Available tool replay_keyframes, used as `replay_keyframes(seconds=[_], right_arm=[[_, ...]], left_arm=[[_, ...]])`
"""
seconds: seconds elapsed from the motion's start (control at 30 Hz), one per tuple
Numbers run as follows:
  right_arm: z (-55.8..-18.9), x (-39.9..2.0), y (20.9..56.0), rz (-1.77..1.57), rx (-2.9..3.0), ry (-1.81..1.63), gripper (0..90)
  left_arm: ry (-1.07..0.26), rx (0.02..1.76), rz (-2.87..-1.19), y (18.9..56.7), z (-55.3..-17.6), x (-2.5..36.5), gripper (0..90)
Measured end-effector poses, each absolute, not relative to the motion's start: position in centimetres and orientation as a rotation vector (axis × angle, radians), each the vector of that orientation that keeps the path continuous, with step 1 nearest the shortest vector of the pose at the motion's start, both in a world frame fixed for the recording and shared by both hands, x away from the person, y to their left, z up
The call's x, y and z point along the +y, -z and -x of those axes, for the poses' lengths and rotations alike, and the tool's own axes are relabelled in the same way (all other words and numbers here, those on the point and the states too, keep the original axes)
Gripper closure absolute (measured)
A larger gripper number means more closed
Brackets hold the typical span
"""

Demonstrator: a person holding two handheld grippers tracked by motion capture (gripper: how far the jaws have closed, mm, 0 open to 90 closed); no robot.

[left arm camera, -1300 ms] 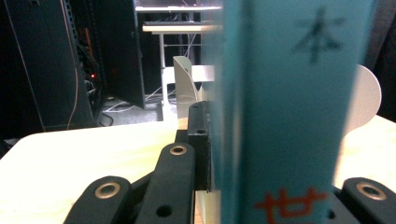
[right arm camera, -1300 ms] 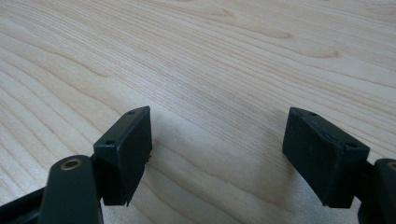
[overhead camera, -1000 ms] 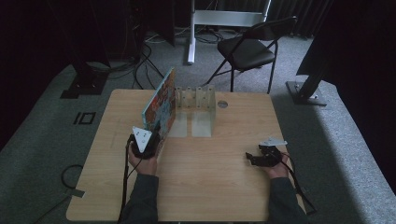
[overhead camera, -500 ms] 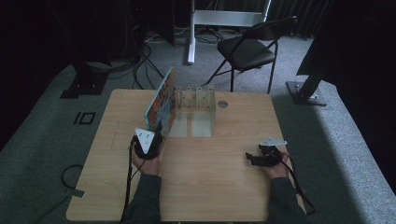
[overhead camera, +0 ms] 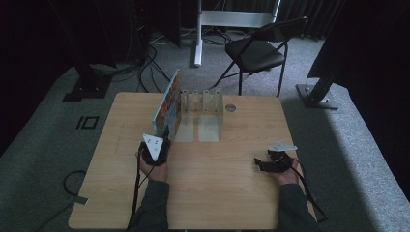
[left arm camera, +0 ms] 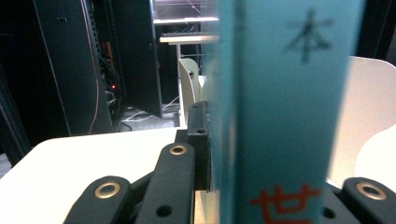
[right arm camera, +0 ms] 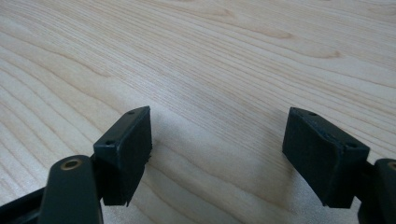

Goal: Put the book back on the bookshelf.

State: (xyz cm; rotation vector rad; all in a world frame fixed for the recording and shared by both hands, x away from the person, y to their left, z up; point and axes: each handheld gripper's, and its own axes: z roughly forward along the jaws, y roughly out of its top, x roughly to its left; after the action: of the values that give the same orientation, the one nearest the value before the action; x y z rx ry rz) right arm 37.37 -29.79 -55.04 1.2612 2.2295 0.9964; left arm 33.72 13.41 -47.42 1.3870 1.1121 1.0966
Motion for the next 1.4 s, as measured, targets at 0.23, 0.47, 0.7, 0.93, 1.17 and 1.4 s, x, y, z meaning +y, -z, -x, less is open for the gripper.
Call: replay_keyframes(seconds=[0.23, 0.47, 0.7, 0.93, 1.17, 1.4], right_arm=[[-37.4, -29.8, 55.0, -1.262, 2.230, -0.996, 23.7], [-37.4, -29.8, 55.0, -1.261, 2.230, -0.996, 23.7], [-37.4, -29.8, 55.0, -1.261, 2.230, -0.997, 23.7], [-37.4, -29.8, 55.0, -1.260, 2.230, -0.997, 23.7], [-37.4, -29.8, 55.0, -1.260, 2.230, -0.997, 23.7], [-37.4, -29.8, 55.0, -1.260, 2.231, -0.997, 23.7]], left_arm=[[-1.112, 1.116, -1.369, 47.6, -33.7, 13.1, 80.9], [-1.118, 1.119, -1.362, 47.7, -33.8, 13.0, 80.9], [-1.119, 1.120, -1.361, 47.9, -34.1, 12.8, 80.9], [-1.135, 1.125, -1.352, 48.1, -34.0, 12.6, 80.9], [-1.129, 1.131, -1.345, 48.3, -33.8, 12.6, 80.8], [-1.132, 1.131, -1.344, 48.6, -33.5, 12.5, 80.8]])
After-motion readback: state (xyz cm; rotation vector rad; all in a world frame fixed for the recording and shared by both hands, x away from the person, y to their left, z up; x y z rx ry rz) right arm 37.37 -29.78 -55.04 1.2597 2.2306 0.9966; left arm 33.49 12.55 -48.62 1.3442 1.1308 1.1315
